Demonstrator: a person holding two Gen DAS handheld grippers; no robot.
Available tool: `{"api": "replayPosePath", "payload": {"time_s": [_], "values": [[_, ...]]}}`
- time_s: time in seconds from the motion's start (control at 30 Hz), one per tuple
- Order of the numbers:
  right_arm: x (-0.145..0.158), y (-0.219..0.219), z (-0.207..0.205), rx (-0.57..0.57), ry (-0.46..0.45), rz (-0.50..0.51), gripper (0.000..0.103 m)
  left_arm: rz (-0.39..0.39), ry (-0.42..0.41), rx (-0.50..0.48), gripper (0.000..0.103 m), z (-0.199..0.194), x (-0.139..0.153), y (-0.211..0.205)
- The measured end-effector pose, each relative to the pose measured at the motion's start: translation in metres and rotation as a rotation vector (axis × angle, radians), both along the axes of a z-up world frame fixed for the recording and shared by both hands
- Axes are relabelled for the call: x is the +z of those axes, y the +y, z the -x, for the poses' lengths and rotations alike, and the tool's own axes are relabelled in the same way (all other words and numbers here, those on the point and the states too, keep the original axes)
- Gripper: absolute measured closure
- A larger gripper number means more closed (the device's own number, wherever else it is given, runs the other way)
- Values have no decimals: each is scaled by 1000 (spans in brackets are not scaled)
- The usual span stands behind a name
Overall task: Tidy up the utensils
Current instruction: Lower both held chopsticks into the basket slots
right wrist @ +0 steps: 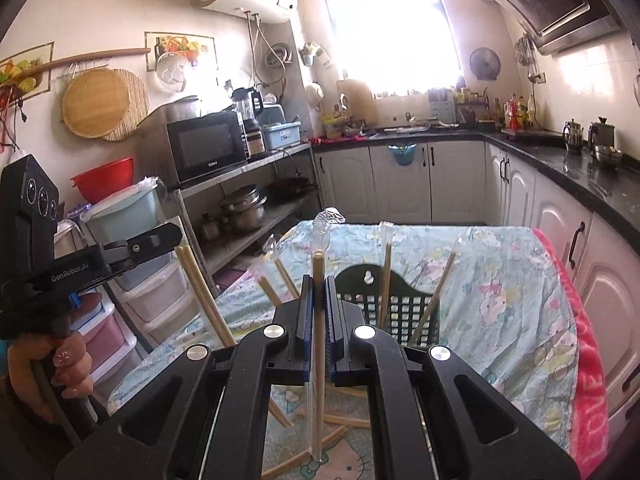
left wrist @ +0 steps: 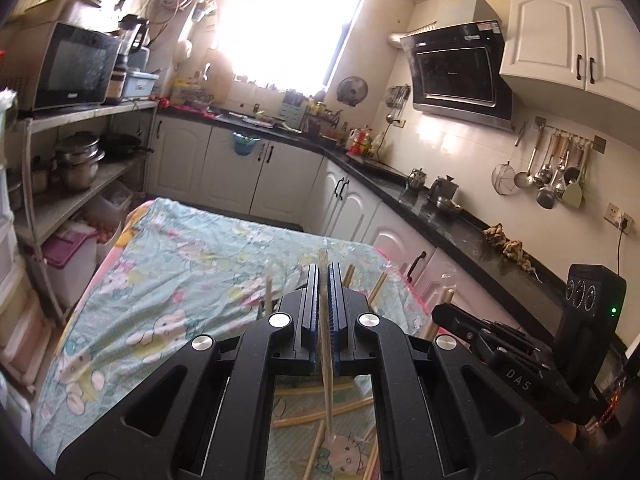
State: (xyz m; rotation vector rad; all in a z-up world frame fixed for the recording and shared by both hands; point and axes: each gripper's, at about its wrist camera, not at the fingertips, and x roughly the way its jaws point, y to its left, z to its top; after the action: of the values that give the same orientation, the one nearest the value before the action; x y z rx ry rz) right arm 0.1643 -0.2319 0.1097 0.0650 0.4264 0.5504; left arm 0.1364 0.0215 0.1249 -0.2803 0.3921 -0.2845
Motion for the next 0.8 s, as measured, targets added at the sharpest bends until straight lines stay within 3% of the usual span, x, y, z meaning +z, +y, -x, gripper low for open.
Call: {"api": "replayPosePath", "payload": {"time_s": [0.8], "values": [[38,-21,-39,-75,-81,-27,97,-28,-88,8,101,-43,53,-20]]}}
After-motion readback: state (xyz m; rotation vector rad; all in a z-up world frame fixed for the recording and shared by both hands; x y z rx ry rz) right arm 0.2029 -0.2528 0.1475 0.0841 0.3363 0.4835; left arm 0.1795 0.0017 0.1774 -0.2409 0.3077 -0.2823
